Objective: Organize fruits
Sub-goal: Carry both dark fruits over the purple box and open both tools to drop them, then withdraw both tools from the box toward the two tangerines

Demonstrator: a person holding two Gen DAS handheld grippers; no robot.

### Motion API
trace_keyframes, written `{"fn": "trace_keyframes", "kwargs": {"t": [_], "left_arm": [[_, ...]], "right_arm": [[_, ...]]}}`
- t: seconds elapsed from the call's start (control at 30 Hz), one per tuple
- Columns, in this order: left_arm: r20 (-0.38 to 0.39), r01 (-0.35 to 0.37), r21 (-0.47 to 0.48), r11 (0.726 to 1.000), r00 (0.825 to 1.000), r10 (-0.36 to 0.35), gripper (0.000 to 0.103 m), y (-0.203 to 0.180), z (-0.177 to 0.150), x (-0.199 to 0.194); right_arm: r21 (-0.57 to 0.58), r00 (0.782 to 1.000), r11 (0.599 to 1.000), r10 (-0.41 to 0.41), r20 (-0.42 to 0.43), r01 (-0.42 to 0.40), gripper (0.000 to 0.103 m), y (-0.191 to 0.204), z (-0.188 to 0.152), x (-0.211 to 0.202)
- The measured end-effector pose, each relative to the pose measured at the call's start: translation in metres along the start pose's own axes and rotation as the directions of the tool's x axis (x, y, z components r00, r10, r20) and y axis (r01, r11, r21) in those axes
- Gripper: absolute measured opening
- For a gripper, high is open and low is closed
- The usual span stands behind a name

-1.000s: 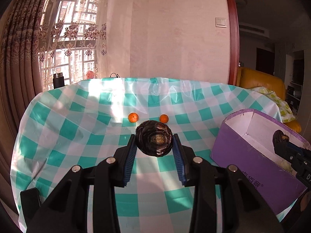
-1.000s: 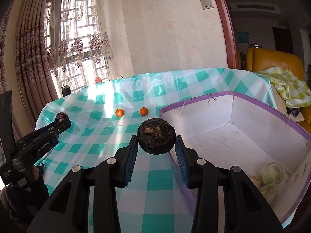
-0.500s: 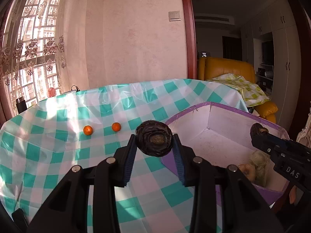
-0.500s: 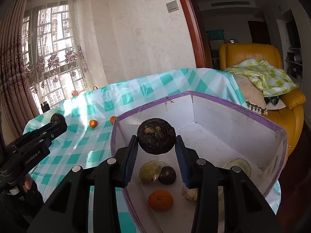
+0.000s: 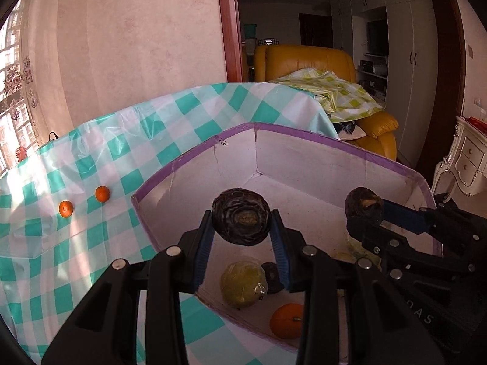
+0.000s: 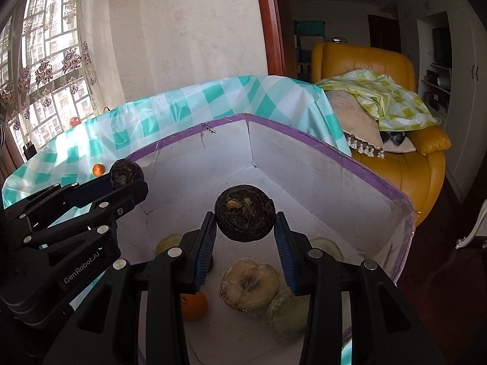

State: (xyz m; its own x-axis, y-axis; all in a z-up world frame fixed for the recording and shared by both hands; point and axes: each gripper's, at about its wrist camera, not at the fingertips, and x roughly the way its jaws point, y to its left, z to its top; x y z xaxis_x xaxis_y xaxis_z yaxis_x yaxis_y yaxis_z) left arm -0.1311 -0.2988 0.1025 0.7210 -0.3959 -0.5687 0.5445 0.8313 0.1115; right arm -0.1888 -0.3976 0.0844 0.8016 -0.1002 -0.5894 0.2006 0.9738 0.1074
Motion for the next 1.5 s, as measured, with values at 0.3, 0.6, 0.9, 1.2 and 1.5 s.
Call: {"fn": "trace_keyframes", "kwargs": {"t": [0.3, 0.6, 0.9, 1.2, 1.5], "left_arm": [[-0.285, -0.020, 0.039, 0.999, 0.958, 0.030, 0.038, -0.005, 0.000, 0.061], [-0.294, -0.031, 0.078, 0.996, 0.954, 0.053, 0.046, -0.005, -0.003, 0.067], [-0.168, -0.047, 0.094, 0.994, 0.984, 0.063, 0.088, 0.004, -0.004, 0.047], [0.111, -0.120, -0.078, 0.990, 0.986, 0.128, 0.101, 0.085, -0.023, -0.027], [-0.011, -0.352, -0.284, 0.892, 0.931, 0.364, 0.101, 0.227, -0.089, -0.028]], "right_arm": [[-0.132, 0.984, 0.990, -0.078, -0.160, 0.057, 0.040, 0.010, -0.006, 0.030], [-0.140, 0.979, 0.987, -0.102, -0.177, 0.078, 0.041, 0.009, -0.006, 0.033], [-0.100, 0.976, 0.985, -0.156, -0.150, 0.142, 0.068, -0.001, -0.004, 0.026], [-0.097, 0.989, 0.988, -0.113, 0.099, 0.123, 0.087, 0.040, 0.012, -0.015], [-0.200, 0.910, 0.977, 0.013, 0.414, 0.078, 0.087, 0.141, 0.007, -0.056]]}}
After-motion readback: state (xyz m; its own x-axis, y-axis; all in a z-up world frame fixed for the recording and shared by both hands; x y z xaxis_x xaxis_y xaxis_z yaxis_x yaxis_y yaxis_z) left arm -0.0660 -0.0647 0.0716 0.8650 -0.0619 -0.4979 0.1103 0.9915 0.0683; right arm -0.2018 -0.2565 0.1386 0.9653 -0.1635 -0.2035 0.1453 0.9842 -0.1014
